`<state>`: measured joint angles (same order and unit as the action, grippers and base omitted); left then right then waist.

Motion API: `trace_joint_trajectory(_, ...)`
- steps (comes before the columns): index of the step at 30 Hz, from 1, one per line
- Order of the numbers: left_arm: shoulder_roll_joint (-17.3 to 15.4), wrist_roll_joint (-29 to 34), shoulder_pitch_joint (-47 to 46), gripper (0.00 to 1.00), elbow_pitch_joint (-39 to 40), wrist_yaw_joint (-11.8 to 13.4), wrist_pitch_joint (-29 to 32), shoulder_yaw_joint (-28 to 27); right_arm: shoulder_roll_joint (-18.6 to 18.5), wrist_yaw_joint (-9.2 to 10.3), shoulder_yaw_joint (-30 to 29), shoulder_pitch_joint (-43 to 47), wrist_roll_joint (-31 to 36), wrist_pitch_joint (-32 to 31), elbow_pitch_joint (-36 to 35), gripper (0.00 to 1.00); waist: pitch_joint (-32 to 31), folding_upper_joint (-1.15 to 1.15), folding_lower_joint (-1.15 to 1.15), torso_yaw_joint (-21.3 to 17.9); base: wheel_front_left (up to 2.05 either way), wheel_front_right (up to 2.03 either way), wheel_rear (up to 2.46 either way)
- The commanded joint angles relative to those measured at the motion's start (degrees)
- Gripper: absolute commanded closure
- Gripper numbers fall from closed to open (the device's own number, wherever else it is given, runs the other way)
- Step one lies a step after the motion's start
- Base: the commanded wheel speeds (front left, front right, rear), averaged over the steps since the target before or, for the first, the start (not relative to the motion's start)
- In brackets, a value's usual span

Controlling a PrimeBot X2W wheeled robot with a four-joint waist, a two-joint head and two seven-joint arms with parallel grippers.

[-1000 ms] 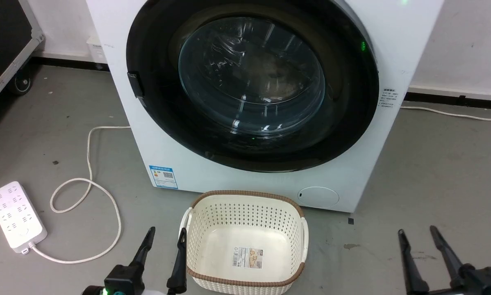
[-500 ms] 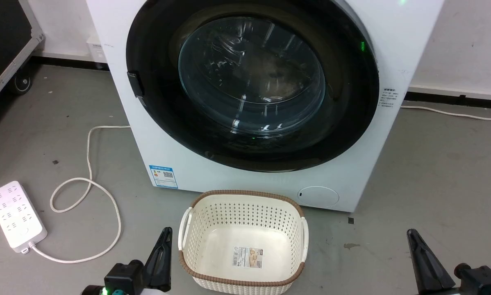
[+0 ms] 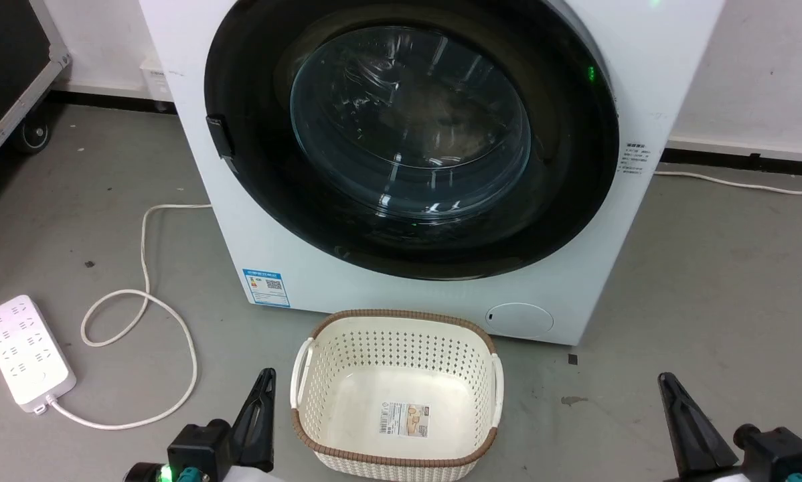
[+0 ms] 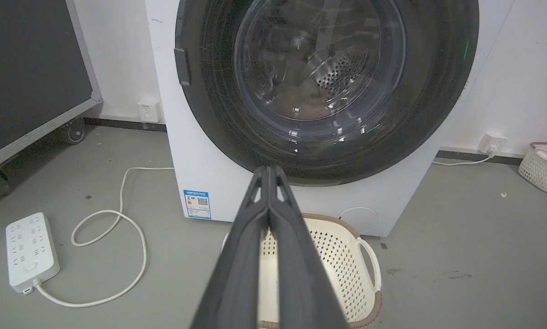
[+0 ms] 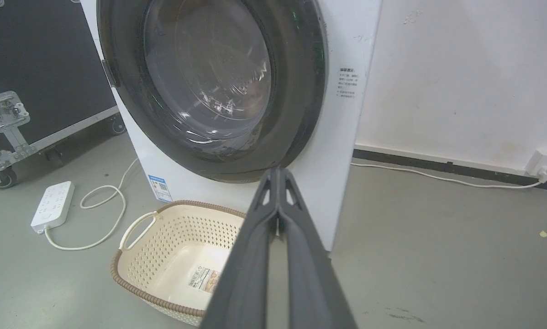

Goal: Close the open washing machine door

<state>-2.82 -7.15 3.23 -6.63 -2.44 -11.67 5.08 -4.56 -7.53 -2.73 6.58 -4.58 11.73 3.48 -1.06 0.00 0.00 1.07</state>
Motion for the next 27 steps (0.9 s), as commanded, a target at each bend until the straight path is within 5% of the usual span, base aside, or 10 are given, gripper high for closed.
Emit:
trace_joint_trajectory(1,-0.01,0.37,-0.64,1.00,0.32,0.35,0.22,-0.16,0.36,0.01,0.14,-1.10,0.20,-0.22,-0.44,1.00,0.01,0.00,0.00,-0.01,0.00,0.00,0.00)
trace_joint_trajectory(27,-0.03,2.59,-1.49,1.00,2.39,1.03,3.97,-1.77,0.79,0.02,0.99,-2.89,1.64,-3.99,-1.44,1.00,0.36,0.00,0.00,-0.36,0.00,0.00,0.00)
